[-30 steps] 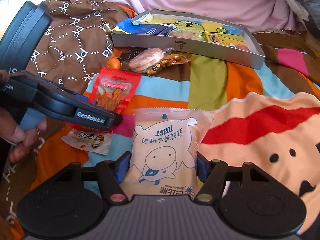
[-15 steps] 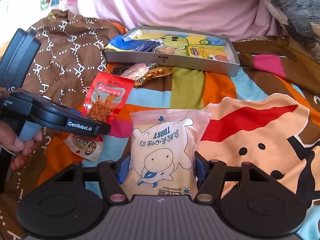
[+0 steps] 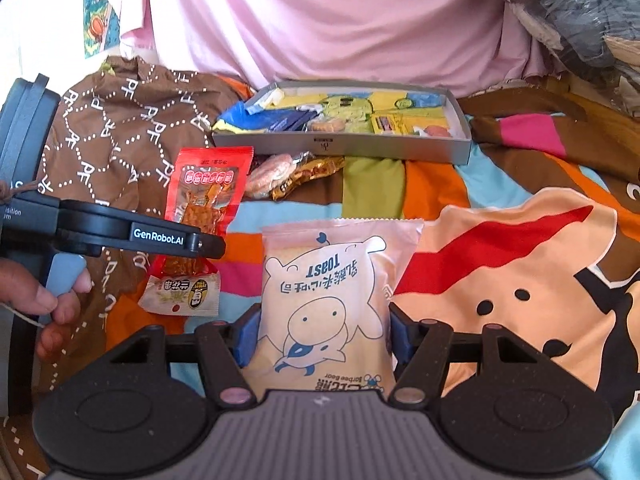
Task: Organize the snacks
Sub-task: 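Lift the red pack with left tool while right tool lifts the TOAST bag, then carry the red pack with left tool while right tool carries TOAST bag over tray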
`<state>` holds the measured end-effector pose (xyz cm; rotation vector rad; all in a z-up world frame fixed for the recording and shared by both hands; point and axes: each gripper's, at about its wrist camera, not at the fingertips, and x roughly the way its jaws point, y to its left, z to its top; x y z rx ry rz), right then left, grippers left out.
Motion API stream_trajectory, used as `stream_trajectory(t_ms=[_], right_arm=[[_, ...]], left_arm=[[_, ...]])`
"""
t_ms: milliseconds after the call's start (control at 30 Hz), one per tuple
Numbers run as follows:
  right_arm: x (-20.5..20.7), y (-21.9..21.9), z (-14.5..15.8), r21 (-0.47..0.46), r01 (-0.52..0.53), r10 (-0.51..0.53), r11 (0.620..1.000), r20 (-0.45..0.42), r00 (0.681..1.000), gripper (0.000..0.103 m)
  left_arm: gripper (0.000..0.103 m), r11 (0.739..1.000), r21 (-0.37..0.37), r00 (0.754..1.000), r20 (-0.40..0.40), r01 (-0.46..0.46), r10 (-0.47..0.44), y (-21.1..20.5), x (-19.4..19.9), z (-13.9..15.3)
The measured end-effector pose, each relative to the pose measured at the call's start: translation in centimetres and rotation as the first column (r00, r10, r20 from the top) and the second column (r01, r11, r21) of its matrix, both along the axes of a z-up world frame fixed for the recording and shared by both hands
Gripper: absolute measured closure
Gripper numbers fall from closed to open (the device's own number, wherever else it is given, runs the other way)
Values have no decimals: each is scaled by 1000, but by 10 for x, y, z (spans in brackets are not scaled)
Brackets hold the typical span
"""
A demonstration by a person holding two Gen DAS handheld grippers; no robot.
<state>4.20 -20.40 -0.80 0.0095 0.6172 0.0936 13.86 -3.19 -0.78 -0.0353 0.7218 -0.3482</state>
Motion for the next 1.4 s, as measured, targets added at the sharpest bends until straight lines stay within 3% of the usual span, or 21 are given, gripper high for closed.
stream_trajectory(t_ms=[200, 400, 633, 767, 1067, 1400], right_arm=[[6, -8, 9, 17, 9, -10, 1000, 34, 999, 36], [34, -20, 31, 31, -34, 33, 999, 32, 999, 36], [86, -45, 65, -53, -114, 118, 992, 84, 989, 36], [119, -68, 76, -61, -102, 109, 993, 116, 987, 36], [190, -119, 71, 3, -6, 5, 1000, 161, 987, 36], [268, -110, 60, 4, -3, 2, 1000, 164, 987, 36]], left_arm=[[57, 1000, -17, 999, 34, -17, 17, 1, 4, 12], [57, 1000, 15, 998, 54, 21, -22, -13, 25, 30], [57, 1000, 12, 996, 91, 24, -25, -36, 71, 63], [57, 999, 17, 991, 130, 29, -31, -49, 105, 82], [57, 1000, -7, 987, 160, 14, -13, -83, 187, 93], [57, 1000, 15, 992, 128, 8, -10, -101, 242, 83]])
